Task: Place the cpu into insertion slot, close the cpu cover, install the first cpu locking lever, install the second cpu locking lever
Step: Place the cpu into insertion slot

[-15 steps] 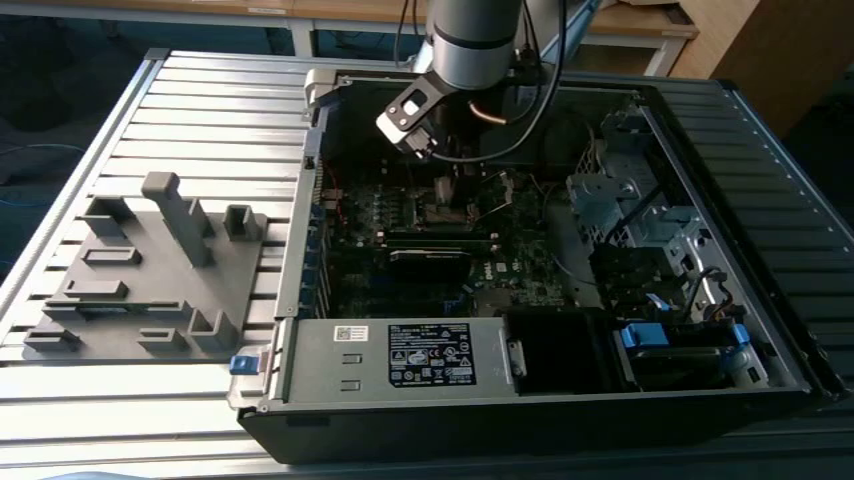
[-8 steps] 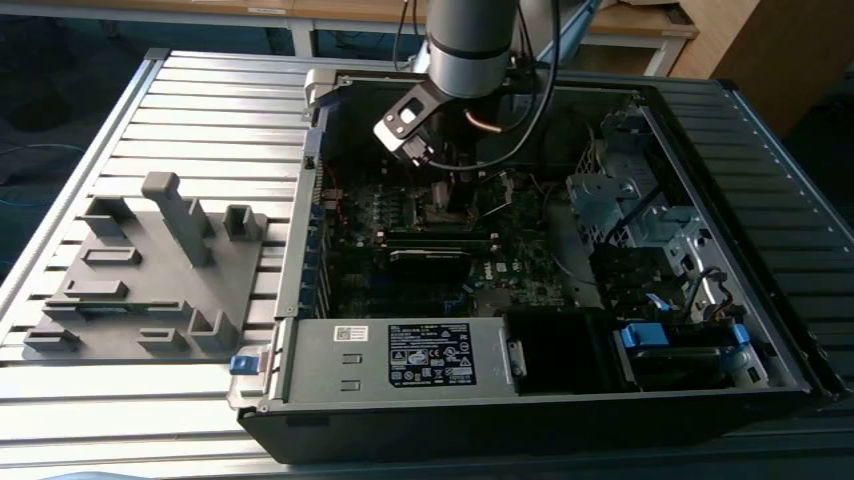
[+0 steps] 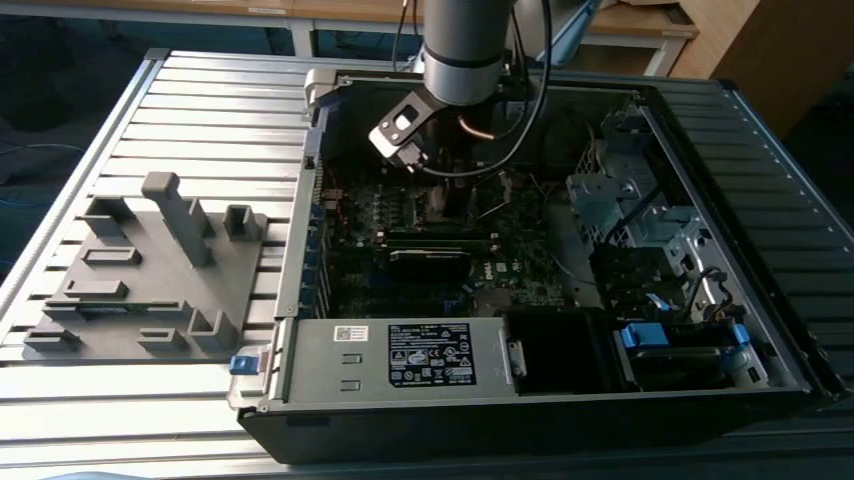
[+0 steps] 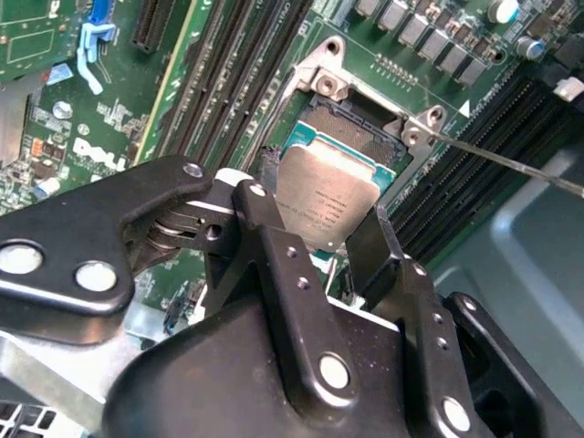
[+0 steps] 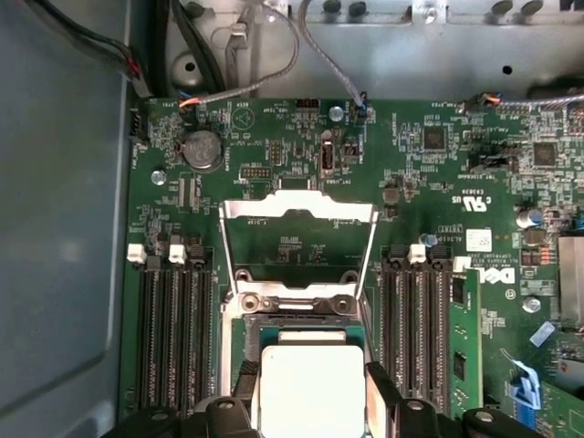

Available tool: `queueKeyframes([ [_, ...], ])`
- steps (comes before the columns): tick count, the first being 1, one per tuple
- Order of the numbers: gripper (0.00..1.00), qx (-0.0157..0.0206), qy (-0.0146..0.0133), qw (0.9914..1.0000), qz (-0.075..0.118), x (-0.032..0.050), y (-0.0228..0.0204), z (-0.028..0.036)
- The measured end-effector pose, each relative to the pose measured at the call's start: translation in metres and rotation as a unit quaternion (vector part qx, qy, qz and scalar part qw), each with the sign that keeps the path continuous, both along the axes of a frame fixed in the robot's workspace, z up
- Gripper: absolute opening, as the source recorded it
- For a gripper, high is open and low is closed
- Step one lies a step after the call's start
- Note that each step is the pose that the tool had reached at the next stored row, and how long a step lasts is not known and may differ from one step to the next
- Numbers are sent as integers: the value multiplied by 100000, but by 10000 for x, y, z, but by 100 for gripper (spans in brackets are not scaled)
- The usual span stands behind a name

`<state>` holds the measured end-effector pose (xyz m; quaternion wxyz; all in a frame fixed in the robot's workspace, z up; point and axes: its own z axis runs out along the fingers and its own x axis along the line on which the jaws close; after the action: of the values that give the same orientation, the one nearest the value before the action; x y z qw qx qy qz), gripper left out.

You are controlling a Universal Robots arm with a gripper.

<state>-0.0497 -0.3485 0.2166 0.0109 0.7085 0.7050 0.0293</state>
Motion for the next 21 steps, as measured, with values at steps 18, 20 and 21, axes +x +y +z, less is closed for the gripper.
queueKeyframes([
  [18,54,8,204,99997,-763,-23,53,-125],
  [20,54,5,239,99996,-873,-23,53,-140],
  [21,54,1,247,99996,-890,-23,53,-144],
])
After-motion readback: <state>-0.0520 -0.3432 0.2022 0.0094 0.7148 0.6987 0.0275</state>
